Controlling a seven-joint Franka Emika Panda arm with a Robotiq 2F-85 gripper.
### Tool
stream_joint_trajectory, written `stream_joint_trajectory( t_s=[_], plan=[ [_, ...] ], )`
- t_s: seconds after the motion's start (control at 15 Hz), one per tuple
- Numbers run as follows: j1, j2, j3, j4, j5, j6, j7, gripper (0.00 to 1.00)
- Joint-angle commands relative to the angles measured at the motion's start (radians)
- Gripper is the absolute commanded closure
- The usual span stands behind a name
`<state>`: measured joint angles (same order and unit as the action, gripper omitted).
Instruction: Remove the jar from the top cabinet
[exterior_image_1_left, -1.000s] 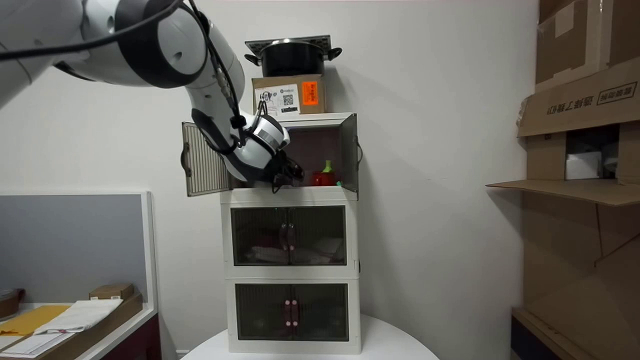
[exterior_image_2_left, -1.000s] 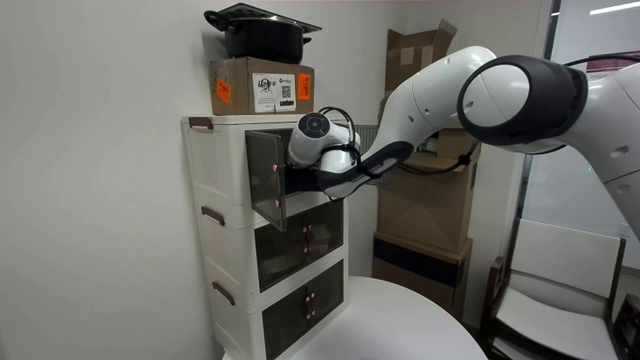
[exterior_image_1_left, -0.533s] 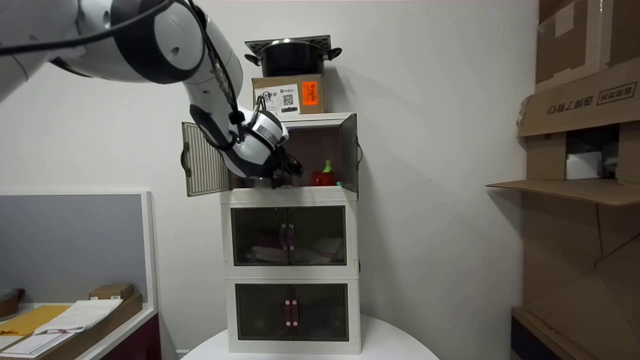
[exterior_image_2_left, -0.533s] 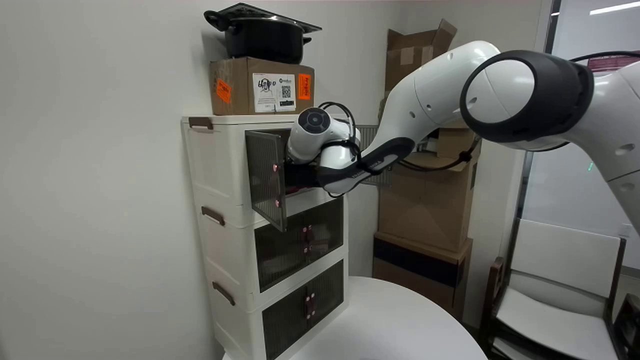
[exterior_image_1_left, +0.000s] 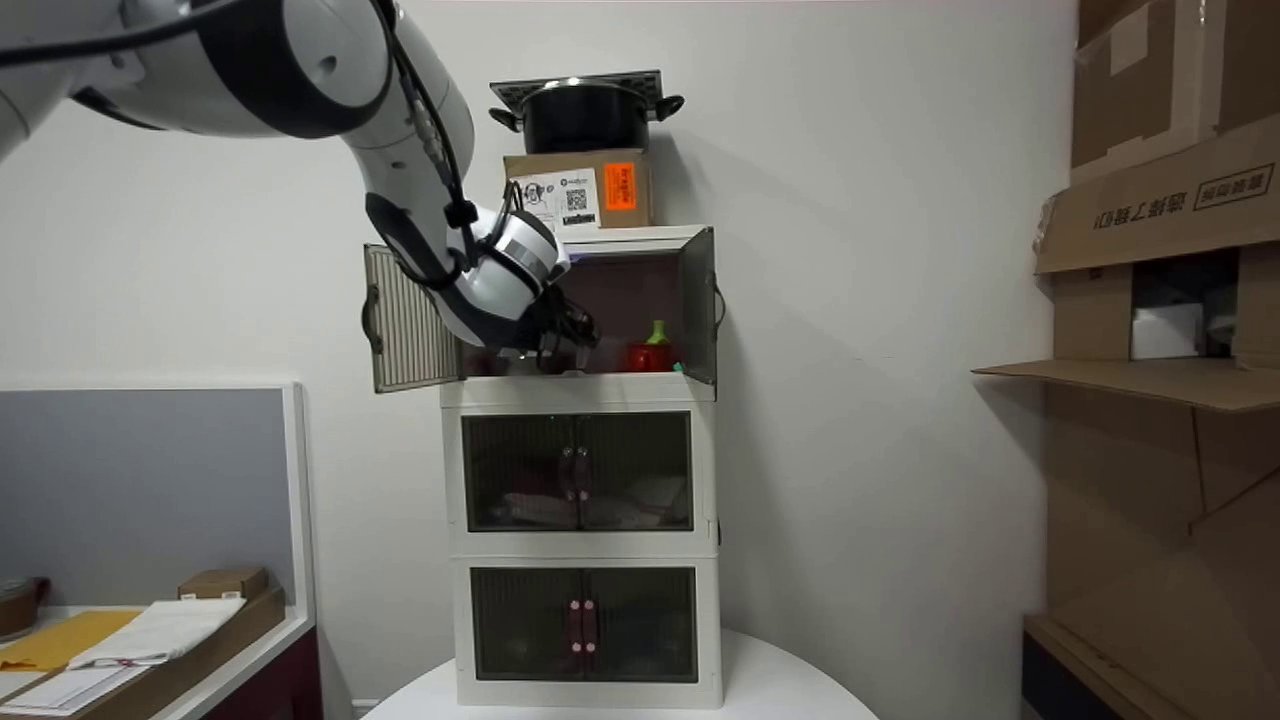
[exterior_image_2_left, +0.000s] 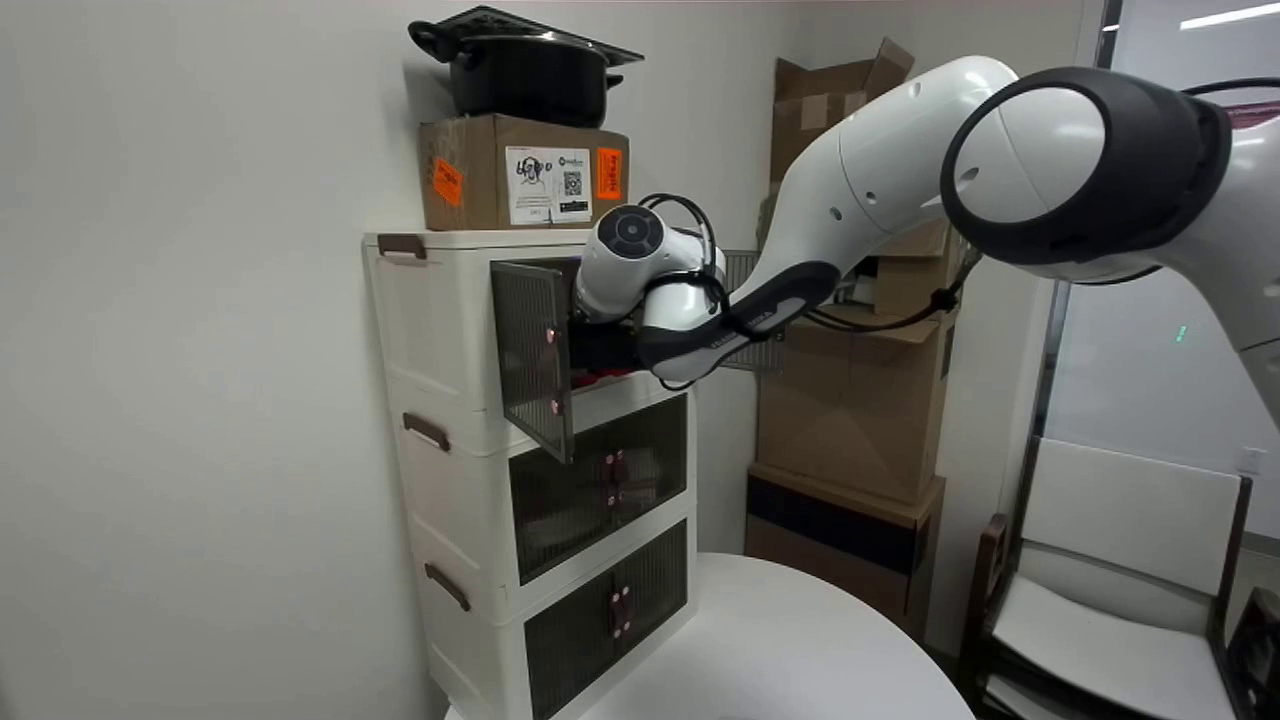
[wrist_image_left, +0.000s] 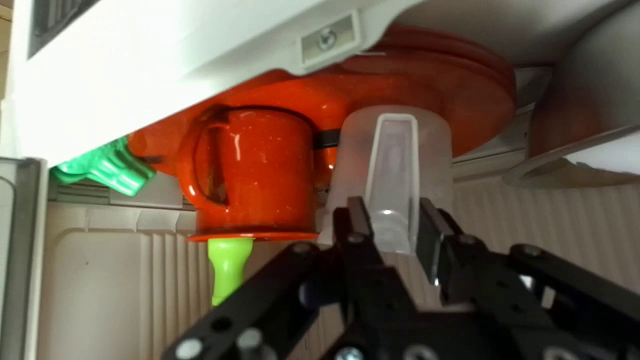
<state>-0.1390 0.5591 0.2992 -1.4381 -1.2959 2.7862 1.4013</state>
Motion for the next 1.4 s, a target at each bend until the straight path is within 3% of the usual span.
stream_joint_trajectory(
  t_s=[0.0, 0.6, 1.07, 1.33],
  plan=[
    [-0.013, -0.069, 0.0, -0.086, -0.001, 0.002, 0.013, 0.88],
    [-0.034, -0.229, -0.034, -0.228, -0.073, 0.073, 0.134, 0.88],
    [-0.068, -0.363, -0.028, -0.399, -0.018, 0.022, 0.075, 0.88],
    [-0.063, -0.441, -0.034, -0.45, -0.059, -0.051, 0.148, 0.88]
  ],
)
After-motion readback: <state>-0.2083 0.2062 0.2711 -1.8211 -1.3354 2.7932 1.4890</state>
